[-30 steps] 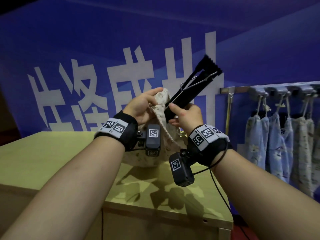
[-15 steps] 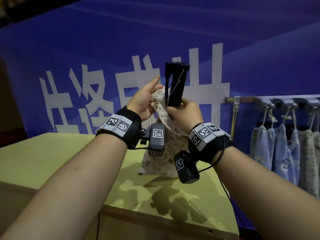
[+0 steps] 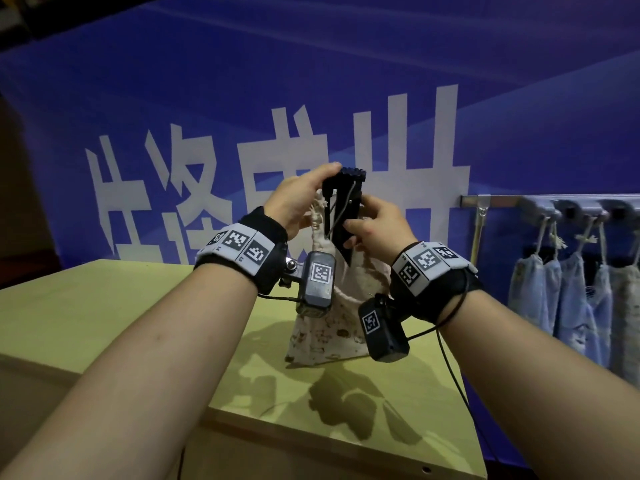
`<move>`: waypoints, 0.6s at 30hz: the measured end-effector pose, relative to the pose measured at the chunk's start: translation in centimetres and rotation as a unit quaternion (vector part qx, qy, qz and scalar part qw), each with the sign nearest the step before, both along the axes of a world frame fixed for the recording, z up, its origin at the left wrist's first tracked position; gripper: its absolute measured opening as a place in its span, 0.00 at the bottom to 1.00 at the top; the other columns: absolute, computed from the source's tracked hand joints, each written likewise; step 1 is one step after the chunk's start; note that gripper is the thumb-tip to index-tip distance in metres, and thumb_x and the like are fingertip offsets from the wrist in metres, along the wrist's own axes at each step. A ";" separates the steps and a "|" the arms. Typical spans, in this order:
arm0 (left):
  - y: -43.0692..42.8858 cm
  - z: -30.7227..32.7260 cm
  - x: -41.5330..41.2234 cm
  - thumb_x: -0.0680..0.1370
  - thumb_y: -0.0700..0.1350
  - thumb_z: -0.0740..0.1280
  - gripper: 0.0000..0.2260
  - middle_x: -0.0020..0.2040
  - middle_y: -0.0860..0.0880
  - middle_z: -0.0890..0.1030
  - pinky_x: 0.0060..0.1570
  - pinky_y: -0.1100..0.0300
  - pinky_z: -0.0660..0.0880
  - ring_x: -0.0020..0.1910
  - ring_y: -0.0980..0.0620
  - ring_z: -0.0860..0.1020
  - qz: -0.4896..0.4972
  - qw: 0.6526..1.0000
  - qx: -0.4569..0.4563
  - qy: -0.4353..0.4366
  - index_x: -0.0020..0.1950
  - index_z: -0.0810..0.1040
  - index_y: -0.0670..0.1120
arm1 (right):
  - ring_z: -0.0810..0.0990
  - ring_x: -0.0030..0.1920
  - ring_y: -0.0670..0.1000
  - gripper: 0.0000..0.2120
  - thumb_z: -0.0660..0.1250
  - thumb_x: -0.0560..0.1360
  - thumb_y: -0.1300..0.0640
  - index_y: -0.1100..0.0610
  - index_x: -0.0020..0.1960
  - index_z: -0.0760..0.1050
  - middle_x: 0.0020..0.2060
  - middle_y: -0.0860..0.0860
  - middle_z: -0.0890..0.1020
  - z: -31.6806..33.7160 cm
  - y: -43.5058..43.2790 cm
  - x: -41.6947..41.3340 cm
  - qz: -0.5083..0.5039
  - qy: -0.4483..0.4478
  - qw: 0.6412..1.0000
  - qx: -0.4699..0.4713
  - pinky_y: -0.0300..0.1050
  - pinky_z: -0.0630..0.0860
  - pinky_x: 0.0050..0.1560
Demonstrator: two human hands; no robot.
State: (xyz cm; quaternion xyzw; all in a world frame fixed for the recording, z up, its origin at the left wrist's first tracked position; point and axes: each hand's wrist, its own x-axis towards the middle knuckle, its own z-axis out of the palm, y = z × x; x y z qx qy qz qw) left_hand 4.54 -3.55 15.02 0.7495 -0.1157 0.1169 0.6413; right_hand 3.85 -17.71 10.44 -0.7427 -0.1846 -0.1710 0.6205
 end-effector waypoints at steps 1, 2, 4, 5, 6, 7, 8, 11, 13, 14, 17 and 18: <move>-0.1 0.0 0.0 0.77 0.58 0.66 0.20 0.48 0.49 0.83 0.40 0.60 0.73 0.44 0.54 0.81 0.003 1.000 -0.005 0.000 0.59 0.81 0.45 | 0.79 0.34 0.48 0.20 0.64 0.75 0.67 0.56 0.65 0.74 0.49 0.50 0.81 -0.1 -0.3 0.2 -0.022 -0.002 1.000 0.001 0.37 0.76 0.31; -0.1 0.0 0.1 0.77 0.58 0.66 0.20 0.48 0.49 0.83 0.39 0.61 0.73 0.43 0.54 0.80 0.008 1.000 -0.010 0.000 0.59 0.81 0.45 | 0.77 0.33 0.47 0.19 0.64 0.74 0.66 0.56 0.64 0.74 0.51 0.50 0.80 -0.2 -0.7 0.4 -0.053 -0.006 0.999 -0.002 0.35 0.75 0.29; -0.1 0.0 0.3 0.76 0.59 0.68 0.20 0.50 0.49 0.84 0.39 0.61 0.73 0.44 0.54 0.81 0.020 1.000 -0.020 0.002 0.59 0.81 0.45 | 0.76 0.37 0.47 0.18 0.66 0.73 0.63 0.57 0.63 0.75 0.53 0.50 0.77 -0.5 -1.3 0.8 -0.110 -0.009 0.993 -0.030 0.35 0.73 0.27; -0.2 0.0 0.4 0.75 0.59 0.68 0.21 0.52 0.49 0.83 0.40 0.60 0.73 0.45 0.53 0.81 0.024 0.999 -0.023 0.004 0.59 0.81 0.45 | 0.75 0.41 0.48 0.19 0.68 0.73 0.61 0.56 0.63 0.74 0.56 0.51 0.74 -0.6 -1.6 0.8 -0.131 -0.009 0.990 -0.059 0.34 0.73 0.29; 0.0 0.0 0.5 0.75 0.59 0.69 0.21 0.54 0.48 0.83 0.40 0.59 0.73 0.47 0.52 0.81 0.029 0.999 -0.027 0.006 0.59 0.81 0.45 | 0.74 0.45 0.49 0.21 0.70 0.71 0.58 0.56 0.63 0.73 0.59 0.52 0.71 -0.8 -1.6 1.0 -0.146 -0.004 0.984 -0.097 0.35 0.74 0.34; -0.1 0.0 0.6 0.75 0.60 0.69 0.22 0.54 0.48 0.83 0.40 0.59 0.73 0.47 0.52 0.81 0.030 0.999 -0.030 0.011 0.60 0.80 0.45 | 0.74 0.48 0.50 0.24 0.72 0.70 0.56 0.55 0.65 0.71 0.61 0.53 0.68 -1.0 -2.0 1.1 -0.157 0.010 0.979 -0.132 0.39 0.75 0.41; -0.1 0.0 0.6 0.75 0.60 0.69 0.22 0.54 0.48 0.83 0.39 0.59 0.73 0.46 0.52 0.81 0.031 0.999 -0.034 0.016 0.60 0.80 0.45 | 0.75 0.51 0.51 0.27 0.72 0.69 0.56 0.55 0.66 0.69 0.63 0.53 0.67 -1.2 -2.3 1.2 -0.164 0.032 0.972 -0.164 0.43 0.76 0.47; -0.2 0.2 0.7 0.75 0.58 0.70 0.21 0.47 0.50 0.82 0.39 0.59 0.74 0.42 0.53 0.80 0.030 0.998 -0.053 0.026 0.61 0.80 0.45 | 0.77 0.45 0.54 0.17 0.68 0.71 0.60 0.59 0.59 0.75 0.54 0.55 0.76 -1.2 -3.1 1.4 -0.178 0.071 0.954 -0.230 0.48 0.77 0.47; -0.4 0.2 0.6 0.75 0.58 0.70 0.20 0.44 0.51 0.81 0.39 0.60 0.74 0.41 0.54 0.78 0.033 0.998 -0.056 0.025 0.59 0.80 0.45 | 0.80 0.40 0.56 0.07 0.65 0.72 0.61 0.63 0.45 0.80 0.42 0.59 0.83 -1.0 -3.6 1.6 -0.189 0.071 0.954 -0.223 0.49 0.79 0.43; -0.5 0.3 0.5 0.75 0.57 0.70 0.19 0.42 0.52 0.81 0.39 0.61 0.74 0.40 0.54 0.78 0.032 0.998 -0.053 0.026 0.59 0.81 0.45 | 0.81 0.39 0.57 0.08 0.64 0.73 0.61 0.63 0.40 0.80 0.38 0.59 0.84 -0.9 -3.8 1.7 -0.197 0.072 0.957 -0.200 0.49 0.81 0.43; -0.8 0.2 0.4 0.75 0.58 0.70 0.20 0.45 0.51 0.83 0.36 0.61 0.74 0.38 0.55 0.79 0.020 0.999 -0.045 0.024 0.58 0.82 0.45 | 0.80 0.31 0.58 0.12 0.63 0.74 0.63 0.63 0.33 0.76 0.27 0.58 0.78 0.0 -4.1 1.8 -0.188 0.092 0.975 -0.072 0.52 0.82 0.42; -0.9 0.2 0.5 0.74 0.58 0.71 0.21 0.48 0.50 0.84 0.37 0.60 0.74 0.39 0.54 0.80 0.016 0.999 -0.042 0.018 0.58 0.82 0.44 | 0.78 0.29 0.57 0.13 0.62 0.75 0.64 0.62 0.32 0.74 0.26 0.57 0.76 0.4 -4.1 1.8 -0.164 0.103 0.981 -0.010 0.51 0.82 0.40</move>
